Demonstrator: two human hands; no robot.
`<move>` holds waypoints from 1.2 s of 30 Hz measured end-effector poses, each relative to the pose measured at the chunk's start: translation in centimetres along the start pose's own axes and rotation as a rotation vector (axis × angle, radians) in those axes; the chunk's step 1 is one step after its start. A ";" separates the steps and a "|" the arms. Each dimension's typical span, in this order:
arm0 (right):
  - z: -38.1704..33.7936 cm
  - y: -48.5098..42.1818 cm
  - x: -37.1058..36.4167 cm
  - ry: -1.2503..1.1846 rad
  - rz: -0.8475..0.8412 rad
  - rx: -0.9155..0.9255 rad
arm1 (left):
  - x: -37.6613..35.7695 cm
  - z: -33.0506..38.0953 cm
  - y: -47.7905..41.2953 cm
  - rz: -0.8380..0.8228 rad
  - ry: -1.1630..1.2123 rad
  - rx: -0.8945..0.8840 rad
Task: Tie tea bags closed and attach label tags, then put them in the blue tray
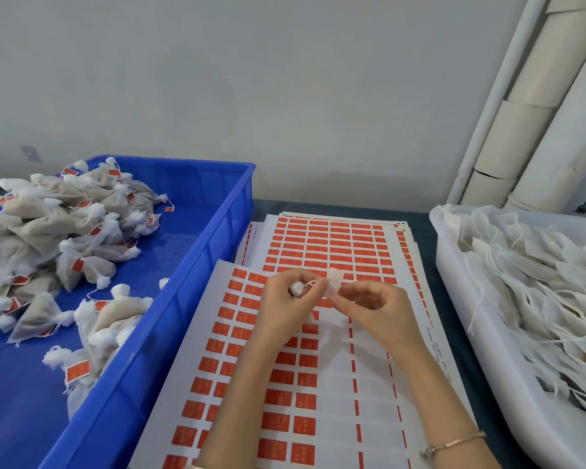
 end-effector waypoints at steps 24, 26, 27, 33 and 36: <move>0.2 0.0 -0.2 0.120 0.005 0.057 | 0.1 0.2 0.1 0.033 -0.114 -0.034; 0.2 0.0 0.0 0.103 0.016 0.069 | 0.1 0.1 0.0 0.037 -0.130 -0.039; 0.3 -0.1 0.0 0.093 0.025 0.071 | 0.1 0.0 0.0 0.035 -0.132 -0.038; 0.7 -0.2 0.3 0.081 0.063 0.060 | -0.1 0.0 0.1 0.024 -0.124 -0.028; 0.8 -0.3 0.6 0.075 0.092 0.053 | -0.1 -0.3 0.0 0.020 -0.120 -0.012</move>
Point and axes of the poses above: each hand's wrist, its own y-axis away from the middle knuckle, its own x-axis out of the back of the hand, z = x × y, the point moved 8 cm from there along -y, towards the middle knuckle, and after that the axes turned 1 degree about -z, right-handed, at the moved point
